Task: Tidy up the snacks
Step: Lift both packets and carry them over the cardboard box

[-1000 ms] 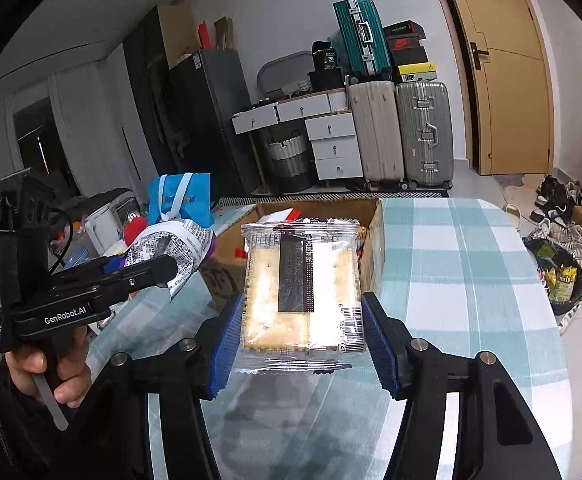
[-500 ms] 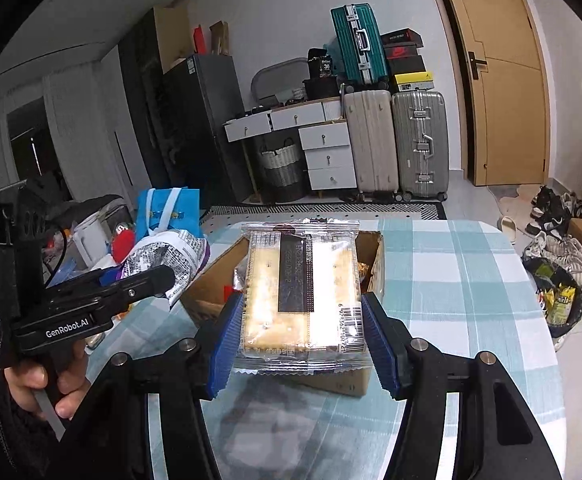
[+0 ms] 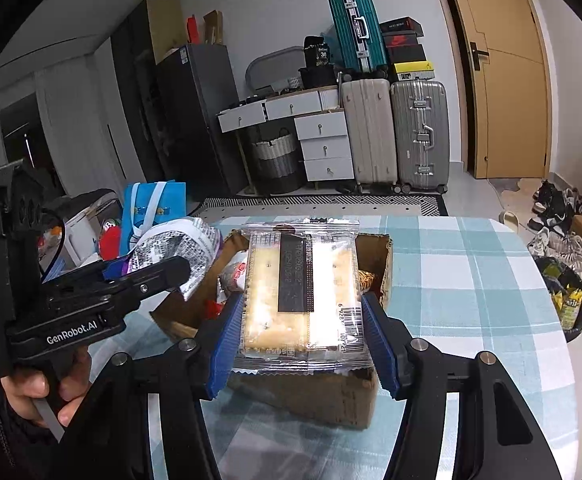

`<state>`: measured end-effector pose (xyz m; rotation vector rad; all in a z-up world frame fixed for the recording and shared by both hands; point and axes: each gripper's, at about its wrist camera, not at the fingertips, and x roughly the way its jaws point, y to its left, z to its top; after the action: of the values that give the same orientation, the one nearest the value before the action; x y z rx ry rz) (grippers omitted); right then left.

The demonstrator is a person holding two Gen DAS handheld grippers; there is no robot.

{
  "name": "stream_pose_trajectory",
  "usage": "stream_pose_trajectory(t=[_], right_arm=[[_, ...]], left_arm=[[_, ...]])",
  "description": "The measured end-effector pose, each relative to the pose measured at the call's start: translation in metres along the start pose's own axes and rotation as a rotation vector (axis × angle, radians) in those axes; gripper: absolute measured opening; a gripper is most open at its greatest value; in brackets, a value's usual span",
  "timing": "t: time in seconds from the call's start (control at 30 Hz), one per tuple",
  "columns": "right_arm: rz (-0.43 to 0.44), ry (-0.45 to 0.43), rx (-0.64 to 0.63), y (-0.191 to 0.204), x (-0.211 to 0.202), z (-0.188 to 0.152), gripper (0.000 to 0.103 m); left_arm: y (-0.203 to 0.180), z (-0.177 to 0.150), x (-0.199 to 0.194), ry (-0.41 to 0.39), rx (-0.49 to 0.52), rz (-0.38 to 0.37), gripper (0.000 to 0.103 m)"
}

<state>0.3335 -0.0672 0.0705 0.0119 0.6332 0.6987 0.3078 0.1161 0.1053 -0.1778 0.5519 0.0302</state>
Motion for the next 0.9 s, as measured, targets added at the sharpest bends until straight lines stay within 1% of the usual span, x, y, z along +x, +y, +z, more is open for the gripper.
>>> stream_pose_trajectory(t=[0.3,0.53,0.9], right_arm=[[-0.014,0.033,-0.024,0.002,0.030,0.003,0.059],[-0.025,0.044,-0.030,-0.001,0.041,0.003,0.059],[-0.032,0.062,-0.032,-0.006,0.053,0.001,0.059]], left_arm=[[0.002,0.002,0.044,0.020,0.023,0.018,0.057],[0.000,-0.002,0.071,0.038,0.048,0.016,0.057],[0.004,-0.009,0.093,0.048,0.057,0.019,0.057]])
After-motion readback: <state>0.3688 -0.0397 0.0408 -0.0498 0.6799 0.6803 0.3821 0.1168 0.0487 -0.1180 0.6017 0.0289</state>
